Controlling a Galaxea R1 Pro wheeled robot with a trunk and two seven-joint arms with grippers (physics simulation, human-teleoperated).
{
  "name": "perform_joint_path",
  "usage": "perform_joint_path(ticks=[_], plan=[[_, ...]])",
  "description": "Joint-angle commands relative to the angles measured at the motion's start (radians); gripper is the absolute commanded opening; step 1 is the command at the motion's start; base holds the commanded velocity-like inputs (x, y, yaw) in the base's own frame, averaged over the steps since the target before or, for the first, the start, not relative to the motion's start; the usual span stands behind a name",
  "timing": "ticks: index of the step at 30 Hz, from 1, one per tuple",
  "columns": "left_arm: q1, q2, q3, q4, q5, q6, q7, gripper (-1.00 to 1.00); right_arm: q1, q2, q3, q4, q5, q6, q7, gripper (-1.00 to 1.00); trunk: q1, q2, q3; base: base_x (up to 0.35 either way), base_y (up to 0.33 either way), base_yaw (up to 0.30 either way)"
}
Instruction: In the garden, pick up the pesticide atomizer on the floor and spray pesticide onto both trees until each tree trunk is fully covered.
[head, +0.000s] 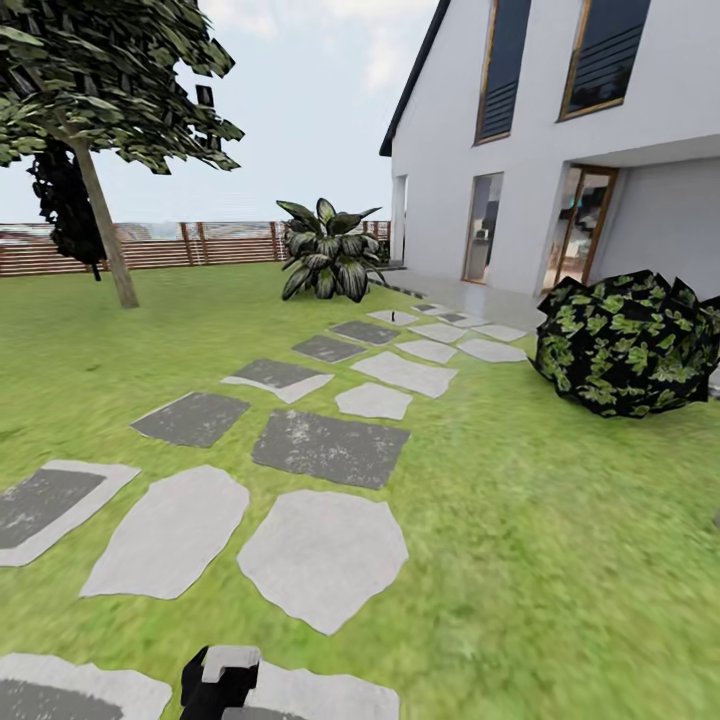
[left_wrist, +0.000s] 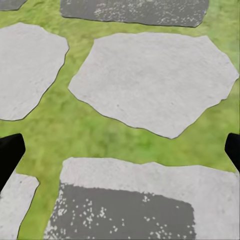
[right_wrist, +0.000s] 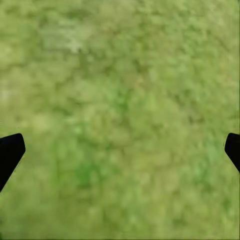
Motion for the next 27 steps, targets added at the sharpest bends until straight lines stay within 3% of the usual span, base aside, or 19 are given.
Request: perform_joint_path(ticks=[1,27], plan=[[0.000,0.000,0.000,0.000,0.000,0.000,0.000,1.00,0.000,0.000,0.000,0.000,0.000,0.000,0.000,1.00,0.000,0.000,0.000,0.350,0.000,0.000],[0.000,0.000,0.000,0.002,-0.001,0.002,0.000,1.00,0.000,0.002,0.000,0.001,0.000,0.000,0.007,1.00,0.000,0.000,0.000,0.350,0.000,0.000]])
